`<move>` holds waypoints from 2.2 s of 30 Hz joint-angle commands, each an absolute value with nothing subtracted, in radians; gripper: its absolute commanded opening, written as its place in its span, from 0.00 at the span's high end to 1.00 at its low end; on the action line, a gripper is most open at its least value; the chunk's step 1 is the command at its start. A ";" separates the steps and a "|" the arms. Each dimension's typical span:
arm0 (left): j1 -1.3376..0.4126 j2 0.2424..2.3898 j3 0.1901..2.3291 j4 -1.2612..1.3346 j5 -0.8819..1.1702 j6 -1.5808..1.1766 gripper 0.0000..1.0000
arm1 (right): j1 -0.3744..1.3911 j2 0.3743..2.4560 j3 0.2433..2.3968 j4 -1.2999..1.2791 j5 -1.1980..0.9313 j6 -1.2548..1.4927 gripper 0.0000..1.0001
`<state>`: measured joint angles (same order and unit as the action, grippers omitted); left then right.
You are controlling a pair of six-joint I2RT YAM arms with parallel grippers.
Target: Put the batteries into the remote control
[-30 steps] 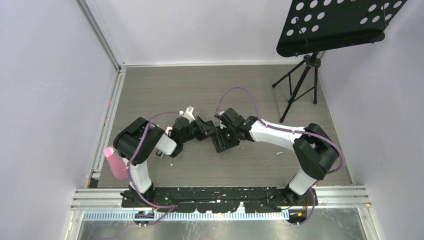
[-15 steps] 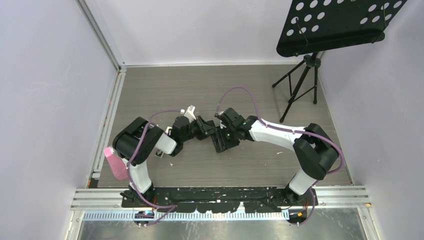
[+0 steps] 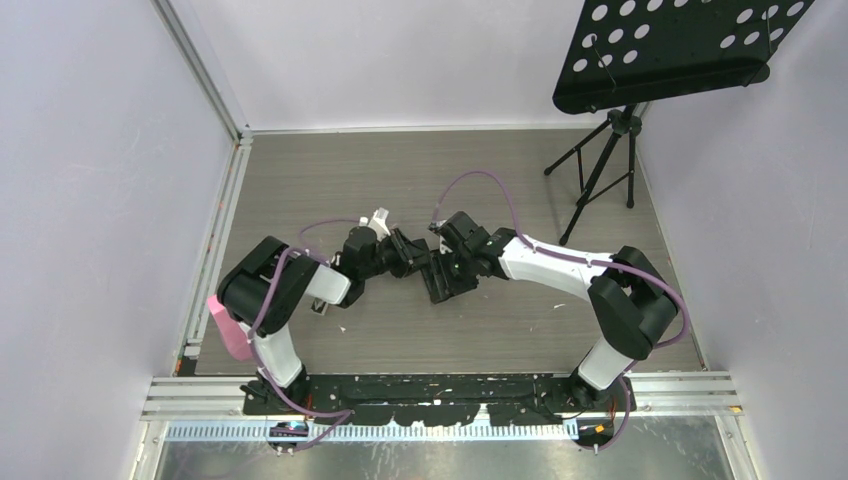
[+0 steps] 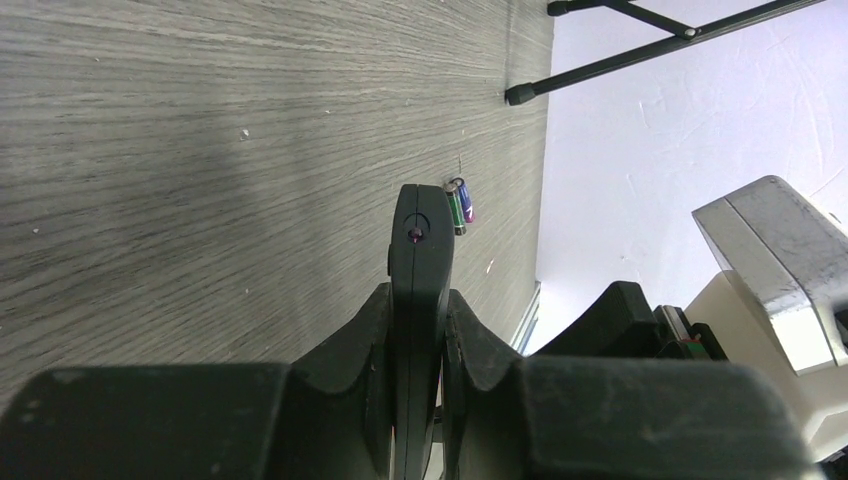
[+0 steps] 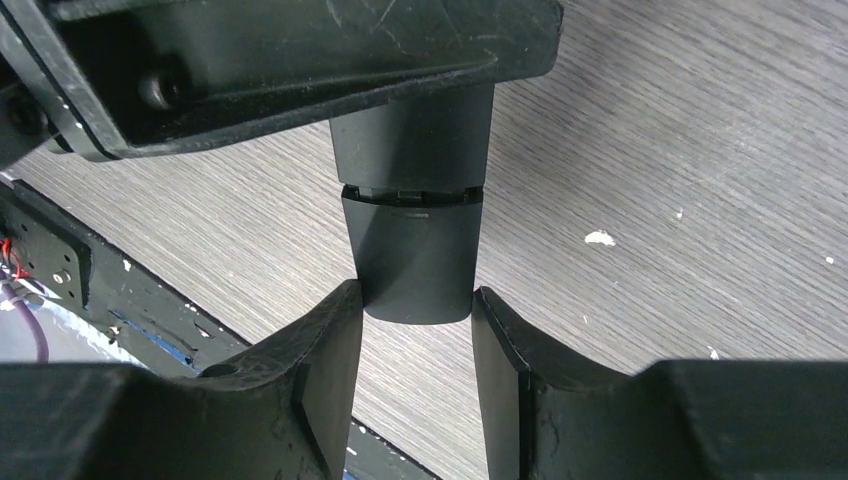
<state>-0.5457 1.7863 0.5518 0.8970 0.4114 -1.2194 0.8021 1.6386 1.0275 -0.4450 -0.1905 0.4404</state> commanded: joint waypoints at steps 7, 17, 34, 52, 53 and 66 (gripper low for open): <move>-0.552 1.705 0.609 0.908 0.503 -1.290 1.00 | 0.802 1.618 1.064 -0.407 -0.167 0.429 0.50; -0.537 1.702 0.601 0.900 0.504 -1.294 1.00 | 0.803 1.596 1.065 -0.406 -0.172 0.431 0.38; -0.497 1.662 0.579 1.000 0.493 -1.422 1.00 | 0.794 1.159 0.754 -0.054 0.127 0.820 0.07; -0.497 1.561 0.635 1.029 0.413 -1.587 1.00 | 0.793 1.052 0.596 0.246 0.205 1.109 0.36; -0.497 1.556 0.642 1.021 0.413 -1.584 1.00 | 0.793 1.052 0.595 0.244 0.202 1.110 0.36; -0.497 1.515 0.653 1.006 0.378 -1.668 1.00 | 0.794 1.094 0.567 0.295 0.167 1.137 0.48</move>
<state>-0.5018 1.5661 0.6247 0.9577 0.4026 -1.5997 0.7929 1.0676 0.5884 0.2241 0.1627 1.1149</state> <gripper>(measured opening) 0.181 0.556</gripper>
